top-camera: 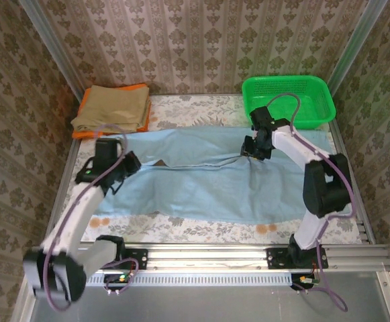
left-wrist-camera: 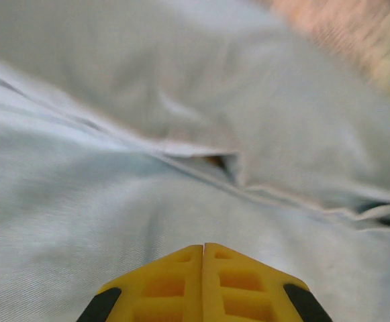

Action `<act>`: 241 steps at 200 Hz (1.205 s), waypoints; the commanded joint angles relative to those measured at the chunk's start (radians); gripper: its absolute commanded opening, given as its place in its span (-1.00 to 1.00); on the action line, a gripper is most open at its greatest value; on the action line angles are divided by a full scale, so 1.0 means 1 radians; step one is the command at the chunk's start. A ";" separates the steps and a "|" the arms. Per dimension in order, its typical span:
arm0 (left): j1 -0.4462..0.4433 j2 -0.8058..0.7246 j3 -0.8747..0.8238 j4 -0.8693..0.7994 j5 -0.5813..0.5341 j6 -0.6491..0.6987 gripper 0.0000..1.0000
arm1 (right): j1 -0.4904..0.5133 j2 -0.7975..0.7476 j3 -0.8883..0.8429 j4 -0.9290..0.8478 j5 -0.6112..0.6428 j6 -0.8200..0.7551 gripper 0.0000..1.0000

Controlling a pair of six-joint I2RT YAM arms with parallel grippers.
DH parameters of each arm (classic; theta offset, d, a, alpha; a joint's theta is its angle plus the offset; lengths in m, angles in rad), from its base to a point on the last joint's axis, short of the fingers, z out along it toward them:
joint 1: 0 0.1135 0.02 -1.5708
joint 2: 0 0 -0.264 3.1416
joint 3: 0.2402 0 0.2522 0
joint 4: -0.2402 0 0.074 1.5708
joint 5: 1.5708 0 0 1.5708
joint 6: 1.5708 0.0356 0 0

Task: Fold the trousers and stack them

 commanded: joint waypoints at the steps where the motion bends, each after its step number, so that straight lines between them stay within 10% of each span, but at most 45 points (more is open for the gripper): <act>1: 0.116 -0.117 0.056 -0.338 -0.111 0.014 -0.55 | 0.057 -0.105 -0.054 0.000 -0.014 0.019 -0.24; 60: 0.625 -0.188 -0.163 -0.455 0.002 -0.096 -0.22 | 0.109 -0.245 -0.283 0.168 -0.141 0.084 -0.18; 109: 0.551 -0.211 -0.276 -0.352 -0.195 -0.403 -0.04 | 0.112 -0.237 -0.249 0.124 -0.179 0.044 -0.17; 171: 0.513 -0.156 -0.357 -0.215 -0.365 -0.421 0.24 | 0.119 -0.246 -0.197 0.000 -0.155 0.032 -0.13; 241: 0.561 -0.012 -0.362 -0.066 -0.380 -0.326 0.01 | 0.123 -0.261 -0.169 -0.047 -0.148 0.077 -0.13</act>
